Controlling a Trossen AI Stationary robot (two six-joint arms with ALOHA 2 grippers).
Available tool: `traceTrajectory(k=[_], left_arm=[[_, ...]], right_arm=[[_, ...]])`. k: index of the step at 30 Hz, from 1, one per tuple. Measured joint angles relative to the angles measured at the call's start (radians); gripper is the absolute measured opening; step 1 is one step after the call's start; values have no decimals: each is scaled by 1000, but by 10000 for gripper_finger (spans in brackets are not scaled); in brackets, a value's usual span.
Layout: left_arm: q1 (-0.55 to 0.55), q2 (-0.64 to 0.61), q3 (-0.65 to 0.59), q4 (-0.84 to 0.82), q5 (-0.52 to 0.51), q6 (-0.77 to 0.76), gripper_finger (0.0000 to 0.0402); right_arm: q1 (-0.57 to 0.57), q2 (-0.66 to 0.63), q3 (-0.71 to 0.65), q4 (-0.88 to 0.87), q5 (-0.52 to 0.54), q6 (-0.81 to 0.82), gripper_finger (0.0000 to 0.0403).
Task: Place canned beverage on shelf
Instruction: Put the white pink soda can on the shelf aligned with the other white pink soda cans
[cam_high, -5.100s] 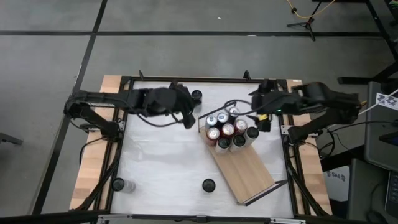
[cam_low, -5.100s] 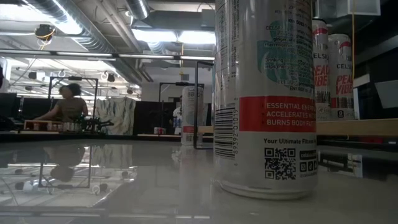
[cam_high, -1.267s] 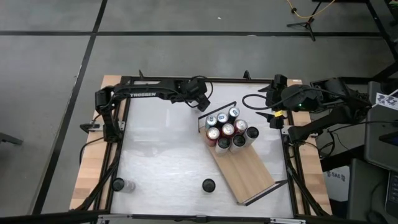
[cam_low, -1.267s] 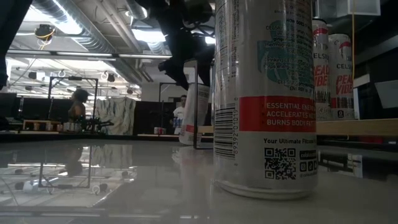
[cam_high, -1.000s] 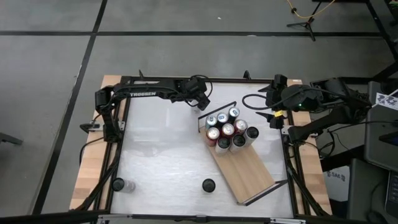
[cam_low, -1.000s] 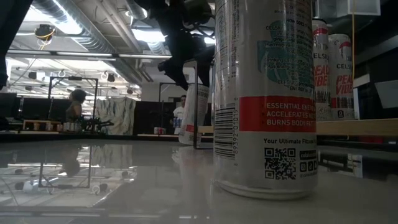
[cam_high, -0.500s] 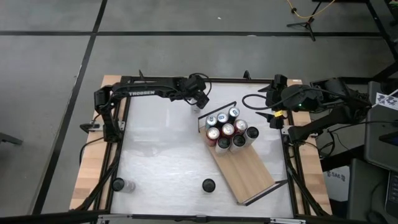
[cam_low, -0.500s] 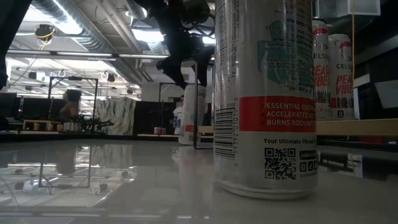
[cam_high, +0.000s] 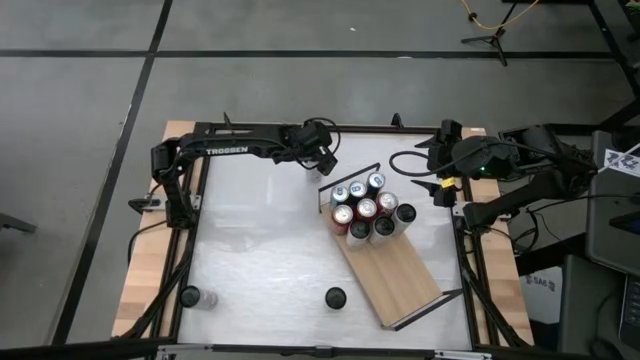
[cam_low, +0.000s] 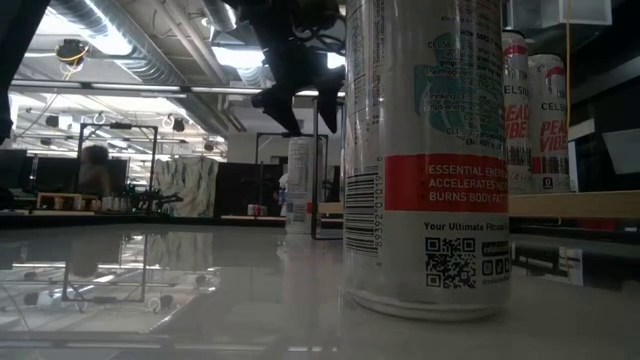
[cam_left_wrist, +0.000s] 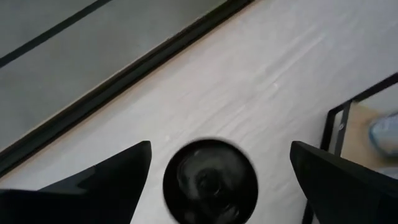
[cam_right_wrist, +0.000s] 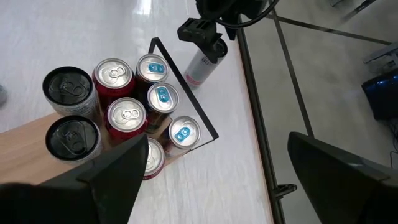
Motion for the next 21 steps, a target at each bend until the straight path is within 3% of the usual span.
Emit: traceTrajectory(k=[7,21], left_arm=[[0,0,0,-79,-9,0,377],[-11,0,-111,-17,15,-19,377]], right_arm=[[0,0,0,0,0,0,374],[0,0,0,2,0,0,374]])
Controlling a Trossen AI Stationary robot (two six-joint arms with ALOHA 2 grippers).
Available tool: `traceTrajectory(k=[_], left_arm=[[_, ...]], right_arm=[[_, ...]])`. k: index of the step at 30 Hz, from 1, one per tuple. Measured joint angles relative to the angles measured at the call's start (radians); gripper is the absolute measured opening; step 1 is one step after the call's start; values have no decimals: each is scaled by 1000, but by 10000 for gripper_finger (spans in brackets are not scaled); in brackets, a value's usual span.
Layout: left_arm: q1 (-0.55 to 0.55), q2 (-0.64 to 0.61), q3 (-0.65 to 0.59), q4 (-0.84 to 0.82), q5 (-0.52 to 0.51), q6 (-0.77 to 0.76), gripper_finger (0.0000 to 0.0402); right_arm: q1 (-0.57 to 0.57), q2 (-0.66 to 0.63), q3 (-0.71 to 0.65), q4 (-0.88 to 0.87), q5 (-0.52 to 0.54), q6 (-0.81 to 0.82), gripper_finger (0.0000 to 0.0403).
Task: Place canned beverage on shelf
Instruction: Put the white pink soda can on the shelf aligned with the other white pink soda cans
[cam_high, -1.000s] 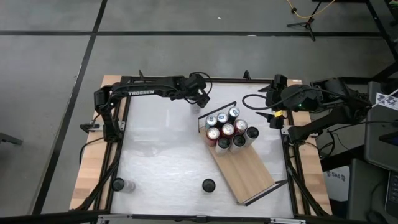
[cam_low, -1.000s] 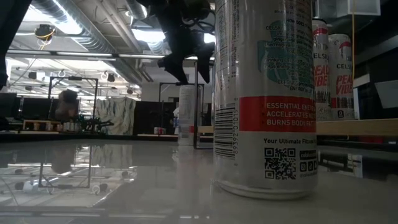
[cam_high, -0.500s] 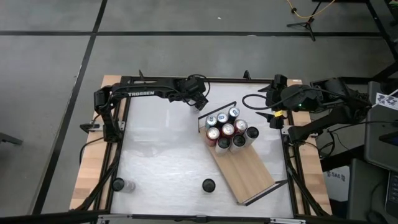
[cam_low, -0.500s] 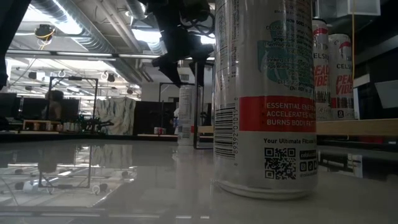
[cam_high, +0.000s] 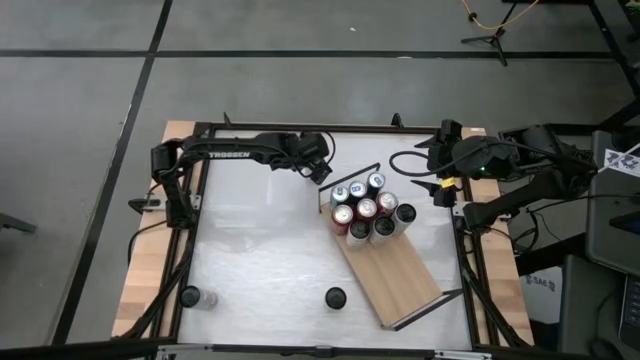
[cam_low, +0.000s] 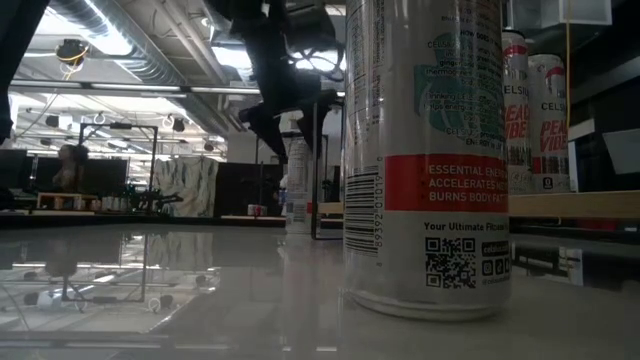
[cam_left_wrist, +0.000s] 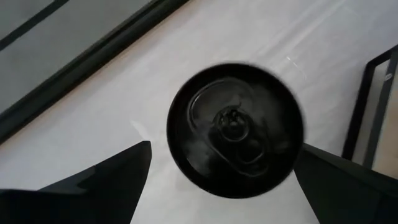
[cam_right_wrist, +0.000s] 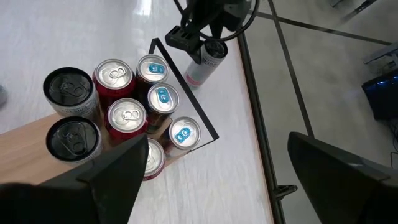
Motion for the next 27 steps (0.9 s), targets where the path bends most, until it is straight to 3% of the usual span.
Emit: traceTrajectory(k=[7,14,19,27], left_arm=[[0,0,-71,104,-4,1,355],[0,0,-87,162,-3,0,277],[0,0,-81,159,45,1,220],[-17,-22,-16,103,91,3,220]], right_arm=[[0,1,0,9,0,0,374],[0,15,0,25,-3,0,374],[0,31,0,26,-68,1,374],[0,68,0,26,-177,1,374]])
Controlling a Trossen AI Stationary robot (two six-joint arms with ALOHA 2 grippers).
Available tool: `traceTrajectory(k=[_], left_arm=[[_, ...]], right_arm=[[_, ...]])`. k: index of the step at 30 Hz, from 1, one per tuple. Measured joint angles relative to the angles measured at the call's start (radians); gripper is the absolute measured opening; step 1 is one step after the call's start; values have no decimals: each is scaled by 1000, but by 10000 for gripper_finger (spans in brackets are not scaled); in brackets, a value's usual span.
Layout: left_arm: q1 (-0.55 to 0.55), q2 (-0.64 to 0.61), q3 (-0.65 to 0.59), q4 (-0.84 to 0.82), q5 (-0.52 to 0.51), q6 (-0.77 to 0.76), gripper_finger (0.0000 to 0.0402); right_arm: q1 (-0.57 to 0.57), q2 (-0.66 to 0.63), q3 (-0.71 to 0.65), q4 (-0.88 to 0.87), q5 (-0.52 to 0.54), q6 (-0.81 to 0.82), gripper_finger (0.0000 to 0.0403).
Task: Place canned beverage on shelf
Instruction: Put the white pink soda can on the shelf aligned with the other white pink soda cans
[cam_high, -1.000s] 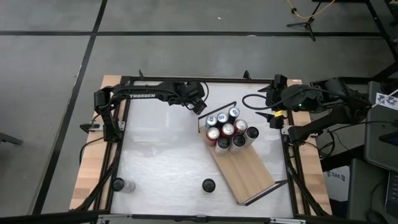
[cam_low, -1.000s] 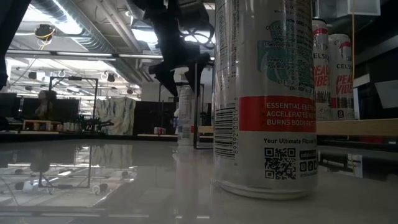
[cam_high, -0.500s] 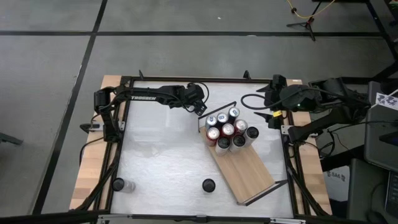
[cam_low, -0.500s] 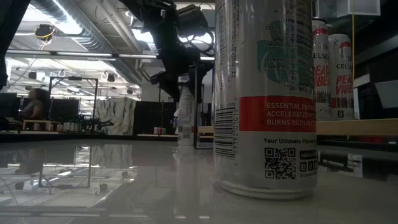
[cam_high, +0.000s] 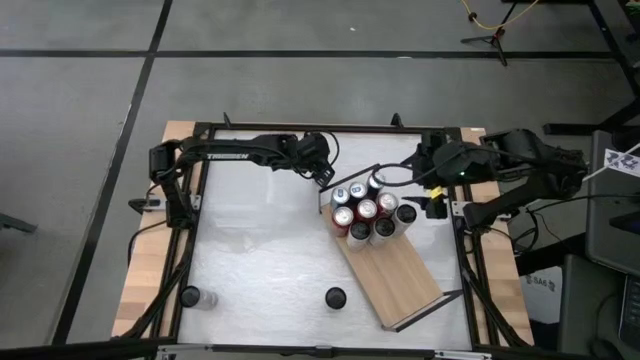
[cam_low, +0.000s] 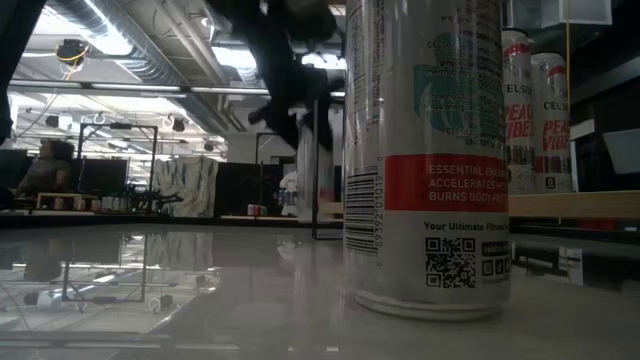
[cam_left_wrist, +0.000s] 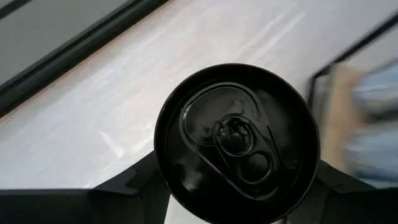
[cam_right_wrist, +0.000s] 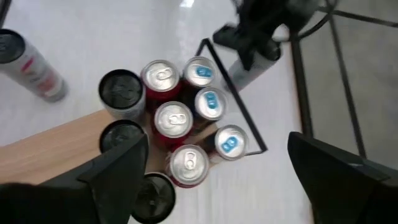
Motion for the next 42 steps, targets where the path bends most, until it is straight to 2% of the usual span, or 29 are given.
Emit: traceTrajectory(k=[10,13,16,22,28,34,42], left_arm=[[-11,-127,131,-174,-9,163,220],[-14,-170,173,-241,15,238,220],[-27,-217,197,-278,78,322,220],[-82,-335,202,-293,306,472,220],[-193,-369,201,-310,417,563,220],[-318,-353,83,-242,435,629,226],[-392,-354,-238,38,421,619,233]], right_arm=[[0,38,0,17,-42,11,374],[0,50,0,54,-49,12,374],[0,65,0,119,-59,42,374],[0,110,0,267,-69,89,374],[0,164,0,381,-69,96,374],[0,221,0,413,-104,186,374],[1,243,0,435,-147,300,374]])
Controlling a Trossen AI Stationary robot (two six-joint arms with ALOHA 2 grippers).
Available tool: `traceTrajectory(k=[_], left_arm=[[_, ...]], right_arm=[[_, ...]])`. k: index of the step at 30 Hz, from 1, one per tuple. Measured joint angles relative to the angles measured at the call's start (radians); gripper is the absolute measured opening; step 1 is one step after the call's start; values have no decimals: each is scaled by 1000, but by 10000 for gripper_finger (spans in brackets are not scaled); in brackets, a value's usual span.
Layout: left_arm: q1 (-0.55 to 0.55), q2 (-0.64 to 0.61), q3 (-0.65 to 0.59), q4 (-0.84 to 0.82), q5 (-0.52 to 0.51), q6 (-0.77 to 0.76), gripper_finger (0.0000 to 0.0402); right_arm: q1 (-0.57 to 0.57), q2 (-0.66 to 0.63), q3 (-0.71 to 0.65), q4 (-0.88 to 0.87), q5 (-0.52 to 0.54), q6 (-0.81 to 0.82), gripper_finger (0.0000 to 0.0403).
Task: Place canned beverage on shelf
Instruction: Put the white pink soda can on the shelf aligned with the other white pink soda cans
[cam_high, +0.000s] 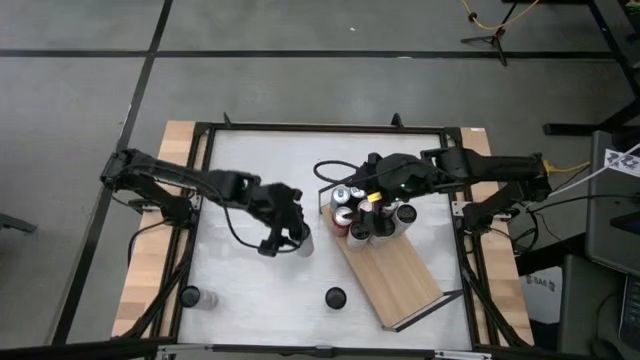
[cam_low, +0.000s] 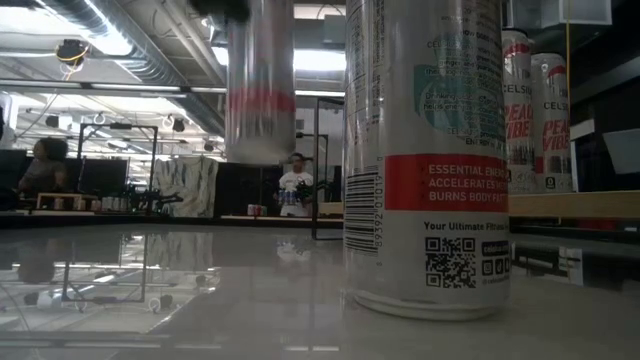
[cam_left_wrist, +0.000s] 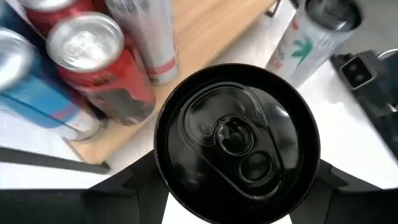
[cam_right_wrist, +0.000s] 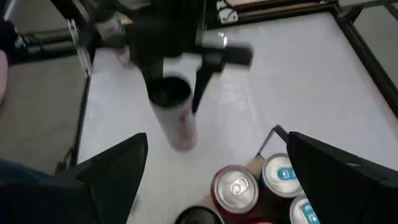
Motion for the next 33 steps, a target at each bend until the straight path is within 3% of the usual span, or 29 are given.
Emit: traceTrajectory(k=[6,13,33], left_arm=[[-23,0,-176,168,-77,0,233],[-24,0,-290,239,-67,1,233],[-22,5,-309,306,-92,-1,288]], right_arm=[[0,0,0,79,1,17,374],[0,0,0,159,1,15,374],[0,0,0,168,1,14,374]])
